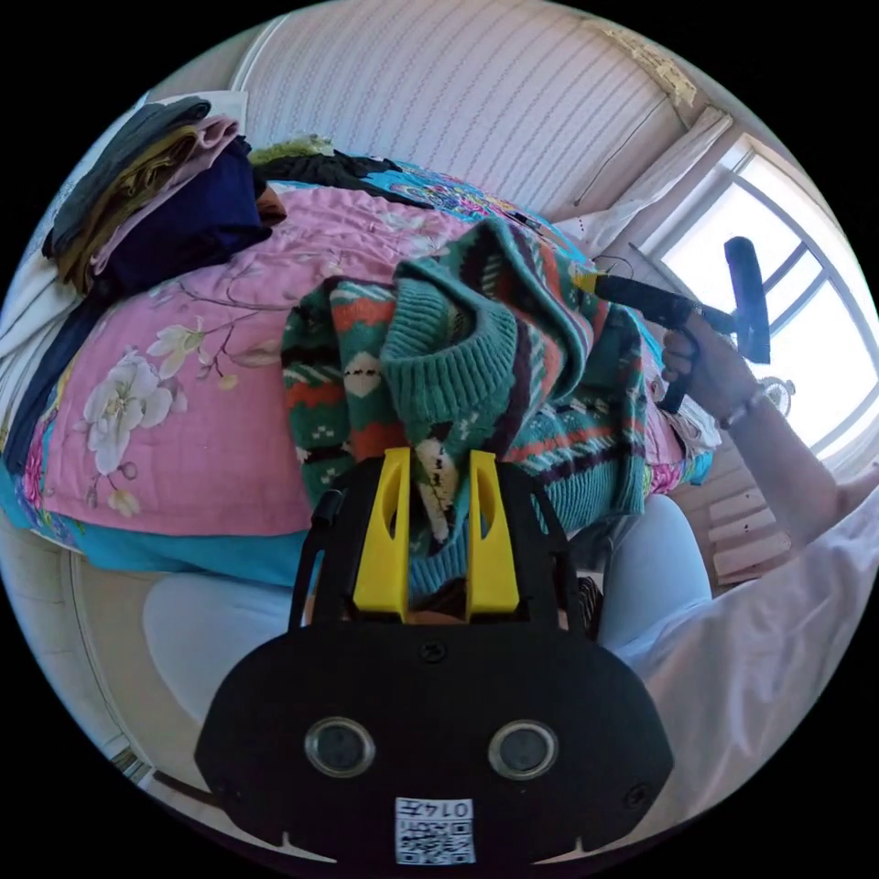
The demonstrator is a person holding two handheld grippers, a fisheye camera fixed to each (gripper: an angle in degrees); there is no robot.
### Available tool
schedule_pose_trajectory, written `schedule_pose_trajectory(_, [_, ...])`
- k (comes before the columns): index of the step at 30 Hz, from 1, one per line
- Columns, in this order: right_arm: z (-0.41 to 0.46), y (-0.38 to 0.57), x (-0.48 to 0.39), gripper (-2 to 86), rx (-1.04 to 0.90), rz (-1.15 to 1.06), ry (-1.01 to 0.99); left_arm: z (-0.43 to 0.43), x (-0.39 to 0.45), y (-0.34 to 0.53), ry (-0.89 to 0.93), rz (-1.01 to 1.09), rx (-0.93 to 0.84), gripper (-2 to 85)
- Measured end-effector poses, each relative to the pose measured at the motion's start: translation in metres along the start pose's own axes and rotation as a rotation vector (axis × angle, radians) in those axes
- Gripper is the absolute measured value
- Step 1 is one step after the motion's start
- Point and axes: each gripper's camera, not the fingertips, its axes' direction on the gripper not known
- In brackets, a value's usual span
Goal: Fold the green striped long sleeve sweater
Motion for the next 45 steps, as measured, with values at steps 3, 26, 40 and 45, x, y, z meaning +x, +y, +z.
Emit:
schedule_pose_trajectory(3, [0.008, 0.021, -0.015, 13.5, 0.027, -0.038, 0.081, 0.008, -0.005, -0.004, 0.029, -0.021, -0.025, 7.8])
schedule_pose_trajectory(26, [-0.227, 0.041, 0.156, 1.1, 0.303, 0.198, -0.108, -0.074, 0.081, -0.087, -0.184, 0.393, 0.306, 4.1])
schedule_pose_trajectory(40, [-0.275, -0.025, 0.291, 1.7, 0.314, 0.275, 0.127, 0.006, 0.145, -0.299, -0.348, 0.617, 0.216, 4.5])
schedule_pose_trajectory(45, [-0.155, -0.044, 0.373, 4.9, -0.015, 0.536, 0.233, 0.131, 0.101, -0.370, -0.380, 0.382, -0.137, 5.2])
